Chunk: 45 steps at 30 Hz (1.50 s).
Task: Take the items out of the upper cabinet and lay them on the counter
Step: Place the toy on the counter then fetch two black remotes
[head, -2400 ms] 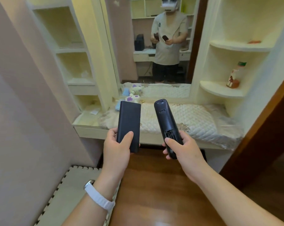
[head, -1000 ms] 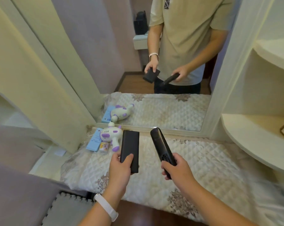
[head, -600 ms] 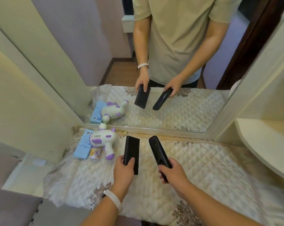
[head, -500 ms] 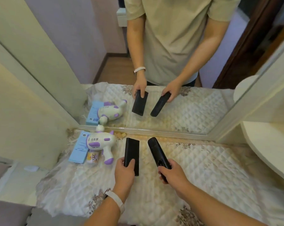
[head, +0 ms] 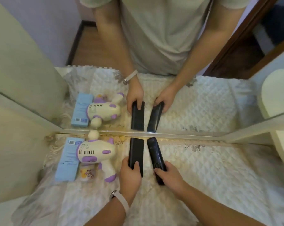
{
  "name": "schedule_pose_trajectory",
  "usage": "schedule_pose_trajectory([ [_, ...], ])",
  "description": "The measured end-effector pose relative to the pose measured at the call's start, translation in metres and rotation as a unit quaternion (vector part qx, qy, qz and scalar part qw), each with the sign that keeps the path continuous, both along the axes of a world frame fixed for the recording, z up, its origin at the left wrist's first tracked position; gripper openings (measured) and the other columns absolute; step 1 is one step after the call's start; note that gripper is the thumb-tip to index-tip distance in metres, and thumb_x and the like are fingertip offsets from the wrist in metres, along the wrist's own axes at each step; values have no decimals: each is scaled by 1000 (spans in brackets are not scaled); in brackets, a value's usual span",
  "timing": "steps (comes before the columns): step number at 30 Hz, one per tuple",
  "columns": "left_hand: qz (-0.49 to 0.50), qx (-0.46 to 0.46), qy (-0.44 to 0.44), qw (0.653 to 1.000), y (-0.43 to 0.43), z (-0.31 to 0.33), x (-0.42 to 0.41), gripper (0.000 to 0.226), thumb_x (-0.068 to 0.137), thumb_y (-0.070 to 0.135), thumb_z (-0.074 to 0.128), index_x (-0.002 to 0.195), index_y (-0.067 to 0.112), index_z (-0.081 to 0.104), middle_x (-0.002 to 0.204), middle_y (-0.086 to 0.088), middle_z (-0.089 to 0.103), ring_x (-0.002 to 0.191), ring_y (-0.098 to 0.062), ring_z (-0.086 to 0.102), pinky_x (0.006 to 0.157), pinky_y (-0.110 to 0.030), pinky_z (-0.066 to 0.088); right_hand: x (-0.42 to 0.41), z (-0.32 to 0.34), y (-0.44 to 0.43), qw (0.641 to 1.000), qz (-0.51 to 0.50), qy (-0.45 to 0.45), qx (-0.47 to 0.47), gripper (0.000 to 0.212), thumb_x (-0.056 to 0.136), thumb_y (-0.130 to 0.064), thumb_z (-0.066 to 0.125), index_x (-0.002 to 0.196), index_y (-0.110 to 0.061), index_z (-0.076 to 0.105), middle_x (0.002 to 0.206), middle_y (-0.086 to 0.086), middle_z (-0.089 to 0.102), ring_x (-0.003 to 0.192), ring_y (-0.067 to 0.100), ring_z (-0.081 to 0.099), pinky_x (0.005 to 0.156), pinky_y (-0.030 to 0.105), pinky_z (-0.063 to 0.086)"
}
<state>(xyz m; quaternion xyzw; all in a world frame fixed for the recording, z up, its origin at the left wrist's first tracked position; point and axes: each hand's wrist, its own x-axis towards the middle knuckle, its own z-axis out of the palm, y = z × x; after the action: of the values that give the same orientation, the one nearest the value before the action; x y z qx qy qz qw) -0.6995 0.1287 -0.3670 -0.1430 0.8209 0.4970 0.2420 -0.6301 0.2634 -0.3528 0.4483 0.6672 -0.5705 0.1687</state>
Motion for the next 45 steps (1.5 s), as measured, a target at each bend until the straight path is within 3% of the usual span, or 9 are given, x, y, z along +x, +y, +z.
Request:
schedule_pose_trajectory([
  [5, -65, -39, 44, 996, -3, -1, -3, 39, 81, 9, 59, 119, 18, 56, 102, 0, 63, 93, -20, 61, 80, -36, 53, -6, -9, 1, 990, 118, -29, 66, 16, 91, -32, 57, 104, -22, 57, 96, 0, 68, 85, 15, 65, 75, 32, 54],
  [10, -115, -93, 65, 987, -10, 3, 4, 54, 74, 24, 59, 128, 17, 53, 112, -4, 58, 105, -24, 57, 90, -45, 51, -9, -4, 4, 955, 243, -38, 165, 29, 92, -41, 52, 111, -19, 54, 93, 0, 66, 78, 16, 64, 61, 27, 49],
  [14, -149, -120, 69, 979, -12, 18, 17, 61, 85, 21, 62, 142, 9, 43, 138, -8, 48, 128, -24, 45, 109, -37, 37, 0, 3, 11, 930, 305, -23, 206, 30, 91, -41, 51, 111, -18, 51, 87, -3, 60, 75, 17, 61, 60, 30, 48],
  [17, -177, -138, 103, 969, -15, 33, 31, 57, 87, 21, 61, 141, 10, 45, 141, -5, 48, 129, -19, 45, 109, -32, 36, 10, 9, 16, 912, 341, -2, 226, 29, 89, -42, 50, 108, -20, 51, 88, -3, 61, 78, 18, 63, 69, 36, 54],
  [21, -237, -193, 171, 937, -20, 52, 59, 55, 89, 26, 58, 141, 14, 47, 145, -2, 46, 133, -18, 42, 110, -29, 33, 25, 20, 23, 884, 394, 43, 248, 39, 88, -46, 48, 117, -20, 51, 98, 1, 61, 83, 20, 62, 70, 37, 55],
  [30, -222, -357, 296, 858, -46, 101, 132, 48, 84, 41, 48, 123, 19, 63, 130, -9, 61, 115, -29, 60, 91, -43, 50, 55, 60, 36, 715, 520, 221, 412, 46, 93, -47, 37, 124, -20, 56, 121, 0, 57, 111, 23, 52, 86, 38, 47],
  [36, -134, -405, 325, 844, -79, 131, 185, 45, 88, 37, 48, 124, 16, 64, 131, -10, 60, 121, -29, 55, 97, -43, 45, 61, 91, 8, 599, 574, 362, 423, 50, 83, -48, 41, 108, -15, 69, 103, 5, 68, 96, 27, 63, 75, 39, 53],
  [42, -86, -450, 339, 821, -115, 154, 236, 45, 91, 41, 47, 126, 16, 61, 132, -8, 59, 124, -27, 50, 105, -42, 34, 71, 124, -35, 509, 596, 478, 397, 44, 85, -47, 49, 112, -16, 65, 112, 6, 66, 102, 28, 61, 83, 39, 48],
  [45, -46, -469, 339, 814, -133, 172, 268, 43, 90, 39, 48, 124, 17, 62, 129, -7, 60, 121, -27, 53, 103, -43, 38, 84, 143, -66, 458, 610, 524, 378, 41, 85, -43, 51, 110, -14, 65, 110, 7, 67, 101, 29, 61, 84, 40, 49],
])
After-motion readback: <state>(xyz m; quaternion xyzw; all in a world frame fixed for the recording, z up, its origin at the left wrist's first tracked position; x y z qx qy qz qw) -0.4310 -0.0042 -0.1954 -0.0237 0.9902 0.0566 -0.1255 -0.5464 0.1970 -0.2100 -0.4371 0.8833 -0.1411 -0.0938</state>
